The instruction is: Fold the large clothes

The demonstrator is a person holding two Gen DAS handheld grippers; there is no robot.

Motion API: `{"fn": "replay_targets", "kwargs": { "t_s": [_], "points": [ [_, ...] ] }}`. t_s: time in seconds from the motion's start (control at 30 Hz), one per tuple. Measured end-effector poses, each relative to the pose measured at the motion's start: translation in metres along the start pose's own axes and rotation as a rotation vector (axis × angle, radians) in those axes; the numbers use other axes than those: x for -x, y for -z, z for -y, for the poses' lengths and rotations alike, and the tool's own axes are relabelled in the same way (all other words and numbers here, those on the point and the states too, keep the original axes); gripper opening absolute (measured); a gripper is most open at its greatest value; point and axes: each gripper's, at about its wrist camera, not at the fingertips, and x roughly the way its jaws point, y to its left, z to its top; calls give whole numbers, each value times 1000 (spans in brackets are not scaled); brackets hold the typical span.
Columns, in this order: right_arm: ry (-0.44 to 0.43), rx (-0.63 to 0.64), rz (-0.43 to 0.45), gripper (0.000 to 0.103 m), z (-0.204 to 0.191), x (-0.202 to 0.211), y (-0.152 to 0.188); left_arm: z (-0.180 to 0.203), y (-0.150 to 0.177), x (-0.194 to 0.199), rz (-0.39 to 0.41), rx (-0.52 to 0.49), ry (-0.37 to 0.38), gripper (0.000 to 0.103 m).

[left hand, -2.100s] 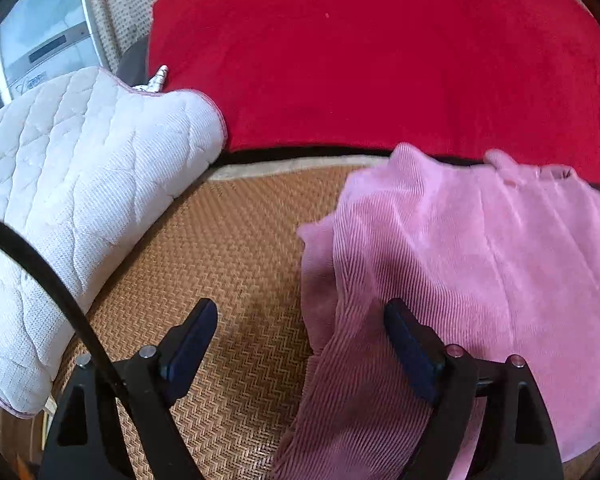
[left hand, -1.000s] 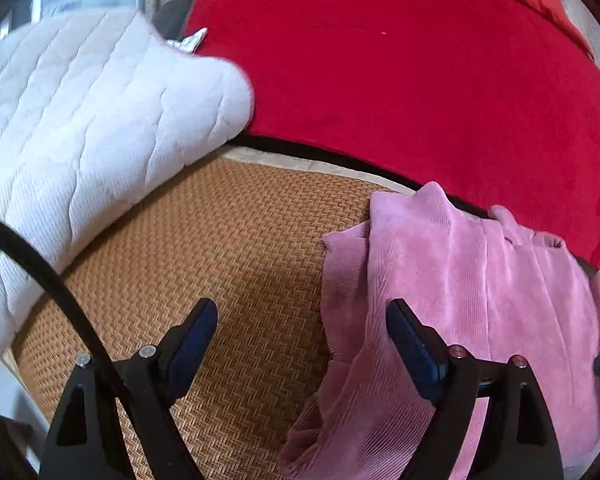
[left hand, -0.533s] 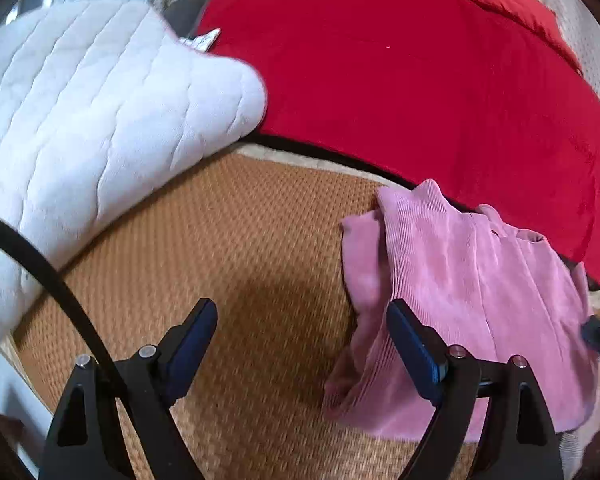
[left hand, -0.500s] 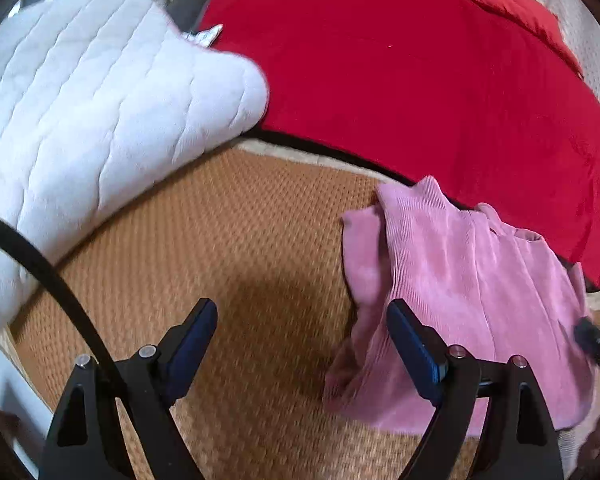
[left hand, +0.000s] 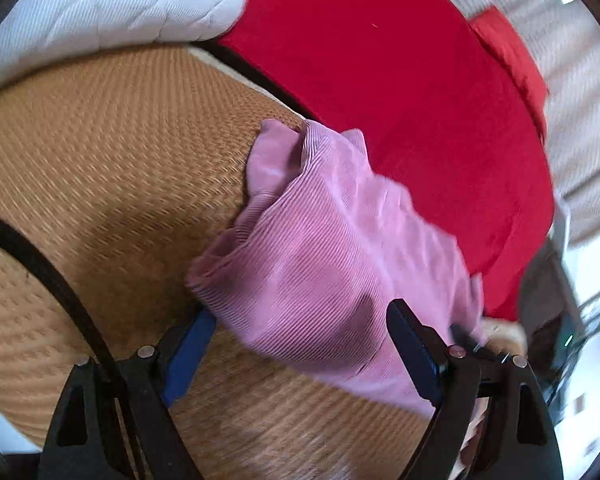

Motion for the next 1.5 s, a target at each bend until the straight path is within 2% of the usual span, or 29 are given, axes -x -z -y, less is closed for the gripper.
{"fn": "replay_targets", "kwargs": {
  "t_s": [0.03, 0.07, 0.13, 0.17, 0.2, 0.23, 0.3, 0.33, 0.4, 0.43, 0.53, 0.67, 0.7, 0.73, 0.83, 0.9, 0.97, 1.1, 1.17, 1.27, 1.3, 1.33, 1.4, 1.5],
  "points": [
    [-20, -23, -7, 38, 4, -1, -1, 0, -1, -3, 9, 13, 10, 87],
    [-36, -48, -13, 32, 10, -1, -2, 3, -3, -6, 27, 12, 11, 87],
    [-61, -114, -33, 16, 26, -3, -3, 8, -9, -15, 52, -3, 5, 87],
    [-80, -147, -44, 4, 33, -5, -4, 10, -11, -19, 68, -11, 15, 87],
    [-119, -188, -56, 1, 42, -7, -4, 12, -12, -21, 80, -17, 26, 86],
    [-156, -220, -68, 1, 49, -8, -4, 15, -13, -25, 94, -33, 27, 73],
    [-164, -216, -76, 1, 49, -9, -4, 29, -12, -31, 99, -92, -20, 57],
    [-149, -192, -71, 1, 45, -9, -3, 30, -12, -35, 106, -102, -31, 57],
    [-131, -170, -64, 1, 41, -10, -2, 29, -13, -39, 114, -81, -32, 57],
    [-134, -174, -65, 1, 41, -10, -2, 29, -15, -42, 112, -66, -37, 67],
    [-138, -170, -64, 1, 40, -13, -1, 35, -15, -49, 114, -33, -11, 86],
    [-128, -148, -55, 1, 37, -14, -1, 44, -17, -59, 124, -22, -36, 86],
    [-134, -148, -54, 1, 37, -14, -1, 47, -20, -61, 125, -12, -42, 73],
    [-139, -148, -54, 1, 37, -15, 0, 49, -22, -64, 126, -1, -57, 48],
    [-145, -145, -57, 1, 43, -12, 0, 64, -28, -70, 127, -41, -56, 37],
    [-156, -151, -60, 1, 45, -11, 0, 87, -33, -72, 142, -132, -84, 33],
    [-163, -153, -64, 1, 47, -11, 1, 119, -30, -67, 175, -291, -122, 32],
    [-191, -171, -69, 1, 52, -10, 1, 194, -5, -54, 237, -650, -117, 31],
    [-214, -189, -75, 1, 56, -10, 1, 227, 18, -57, 212, -833, -89, 31],
    [-256, -220, -83, 1, 63, -11, 1, 255, 67, -85, 102, -1130, -106, 32],
    [-271, -229, -87, 1, 65, -10, 1, 253, 80, -103, 46, -1180, -126, 33],
    [-292, -246, -91, 1, 68, -10, 1, 246, 86, -119, 15, -1168, -137, 34],
    [-324, -279, -93, 0, 72, -8, 0, 242, 81, -119, 44, -1109, -90, 34],
    [-345, -310, -123, 6, 74, -2, -4, 245, 65, -121, 1, -1069, -41, 35]
  ]
}}
